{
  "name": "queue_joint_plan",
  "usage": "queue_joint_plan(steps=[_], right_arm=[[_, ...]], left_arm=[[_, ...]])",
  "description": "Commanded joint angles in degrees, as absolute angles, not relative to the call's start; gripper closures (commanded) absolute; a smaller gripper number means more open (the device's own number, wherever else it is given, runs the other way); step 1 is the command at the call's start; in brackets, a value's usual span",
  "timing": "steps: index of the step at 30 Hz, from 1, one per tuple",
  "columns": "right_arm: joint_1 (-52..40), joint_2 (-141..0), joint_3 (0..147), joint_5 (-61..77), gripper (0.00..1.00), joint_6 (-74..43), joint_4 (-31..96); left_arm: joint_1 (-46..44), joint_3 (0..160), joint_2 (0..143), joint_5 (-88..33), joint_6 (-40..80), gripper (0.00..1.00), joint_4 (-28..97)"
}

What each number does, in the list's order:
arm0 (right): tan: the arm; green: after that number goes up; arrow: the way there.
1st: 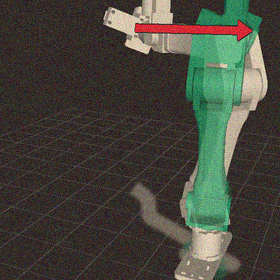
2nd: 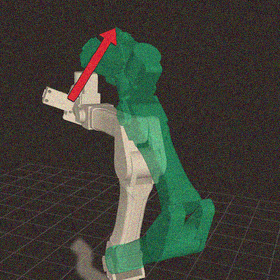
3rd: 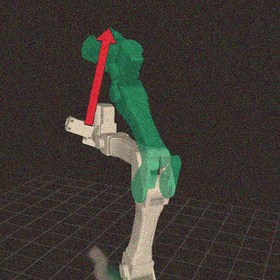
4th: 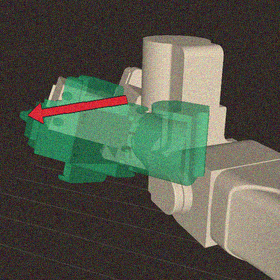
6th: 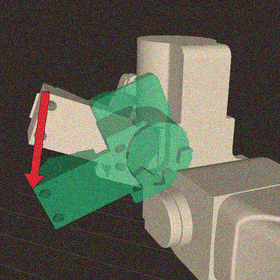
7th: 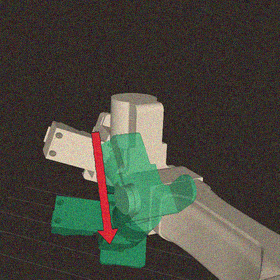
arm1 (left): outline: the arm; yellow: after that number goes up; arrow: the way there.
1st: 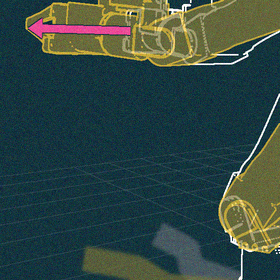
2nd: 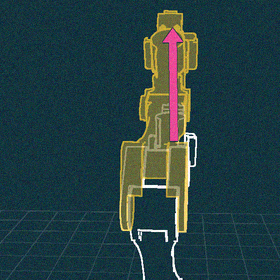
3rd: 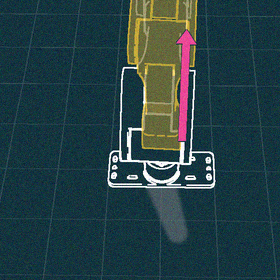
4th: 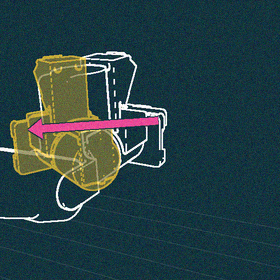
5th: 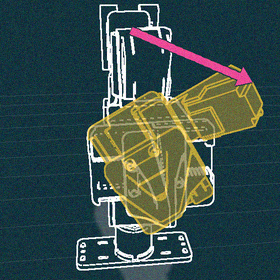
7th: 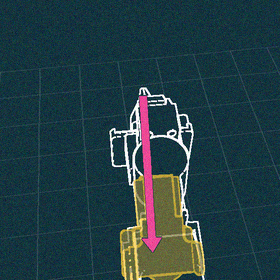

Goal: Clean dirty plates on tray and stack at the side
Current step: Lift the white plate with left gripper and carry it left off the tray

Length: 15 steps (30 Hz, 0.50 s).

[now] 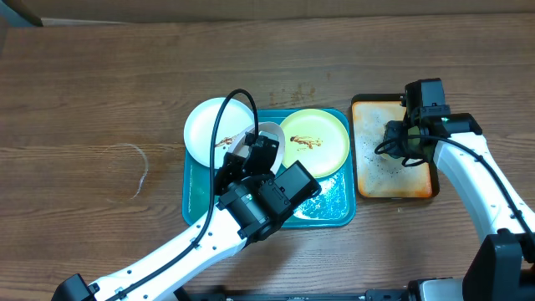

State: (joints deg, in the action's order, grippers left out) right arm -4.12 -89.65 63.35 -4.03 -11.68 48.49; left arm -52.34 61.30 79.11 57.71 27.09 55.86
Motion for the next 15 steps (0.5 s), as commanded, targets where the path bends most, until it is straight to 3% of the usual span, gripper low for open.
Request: queue_joint_plan(steps=[1,15], right_arm=[[-3.99,-89.62,63.26,-4.45,0.96,-11.07,48.25],[-3.99,-89.62,63.26,-4.43,0.95,-11.07,48.27]], left_arm=[[-52.64,62.89,77.89,62.06,28.53,0.96,55.57],[-52.64,62.89,77.89,62.08,28.53,0.96,55.59]])
